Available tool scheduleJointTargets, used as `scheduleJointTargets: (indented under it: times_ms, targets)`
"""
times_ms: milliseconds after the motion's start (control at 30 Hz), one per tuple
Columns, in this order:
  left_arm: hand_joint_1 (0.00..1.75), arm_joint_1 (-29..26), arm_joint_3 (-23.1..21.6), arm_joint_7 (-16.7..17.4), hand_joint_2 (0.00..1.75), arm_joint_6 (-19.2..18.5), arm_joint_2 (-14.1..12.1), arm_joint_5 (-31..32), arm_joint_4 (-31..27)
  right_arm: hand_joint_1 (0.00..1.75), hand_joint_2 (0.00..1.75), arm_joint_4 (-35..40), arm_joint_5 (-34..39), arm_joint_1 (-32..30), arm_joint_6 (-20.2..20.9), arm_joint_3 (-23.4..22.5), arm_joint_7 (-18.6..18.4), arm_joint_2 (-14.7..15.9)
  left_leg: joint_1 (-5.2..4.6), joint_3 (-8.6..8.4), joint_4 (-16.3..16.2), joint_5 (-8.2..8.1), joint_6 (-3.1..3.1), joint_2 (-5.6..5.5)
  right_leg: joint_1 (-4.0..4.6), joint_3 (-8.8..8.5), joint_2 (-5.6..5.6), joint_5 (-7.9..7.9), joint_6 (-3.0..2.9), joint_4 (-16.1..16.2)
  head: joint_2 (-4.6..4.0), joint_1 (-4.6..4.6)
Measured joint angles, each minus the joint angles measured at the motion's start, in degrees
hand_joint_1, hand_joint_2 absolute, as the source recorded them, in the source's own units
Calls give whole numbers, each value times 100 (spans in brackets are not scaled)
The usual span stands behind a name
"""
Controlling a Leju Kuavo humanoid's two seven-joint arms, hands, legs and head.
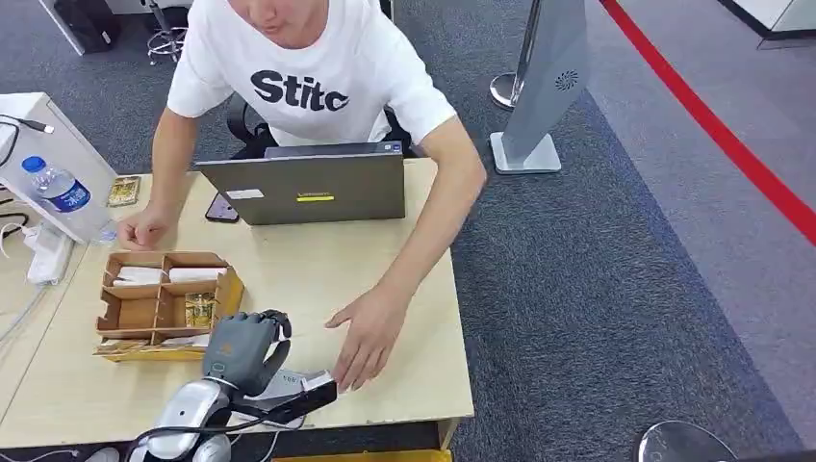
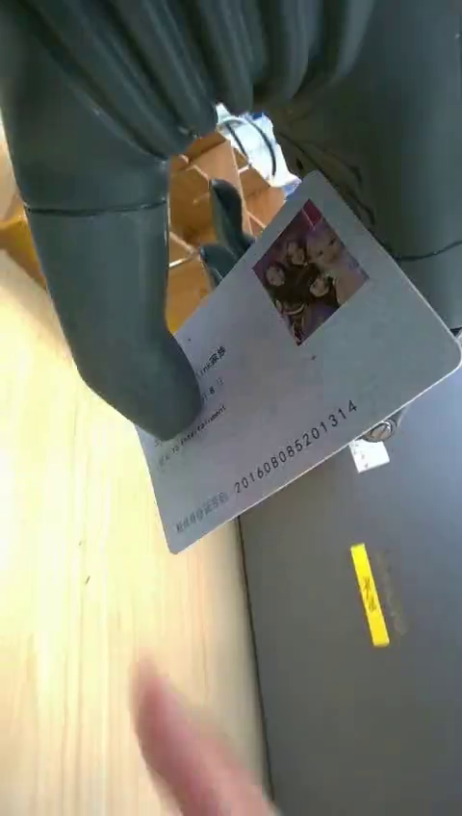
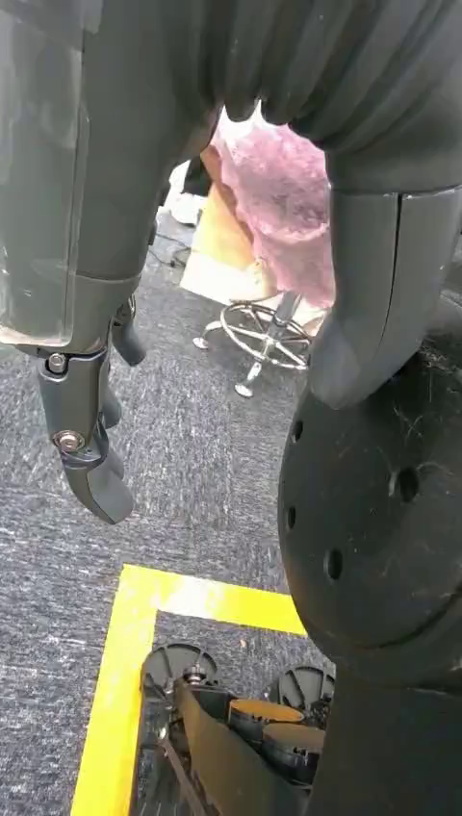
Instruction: Pass the card to the sensor for recognition and then transmit it.
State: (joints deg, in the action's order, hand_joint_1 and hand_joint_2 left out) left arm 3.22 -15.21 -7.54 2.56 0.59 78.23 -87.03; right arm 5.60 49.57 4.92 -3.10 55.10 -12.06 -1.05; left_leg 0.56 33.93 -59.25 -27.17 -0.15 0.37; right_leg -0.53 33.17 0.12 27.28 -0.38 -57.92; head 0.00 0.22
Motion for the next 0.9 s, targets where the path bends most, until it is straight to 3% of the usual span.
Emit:
scheduleJointTargets:
  times_ms: [267,900]
  targets:
    - [175,-263,-339,-46,175,44,-13,-37,26,0,175,-24,223,0,-2,138,26,0,0,1,0,-3,1,0,0,0,0,2,2,0,-2,0]
    - [175,-579,-430,-4,175,61,-122,-55,146,0,175,-50,367,3,-4,347,37,-2,0,1,0,-3,1,0,0,-1,-2,5,6,0,0,0]
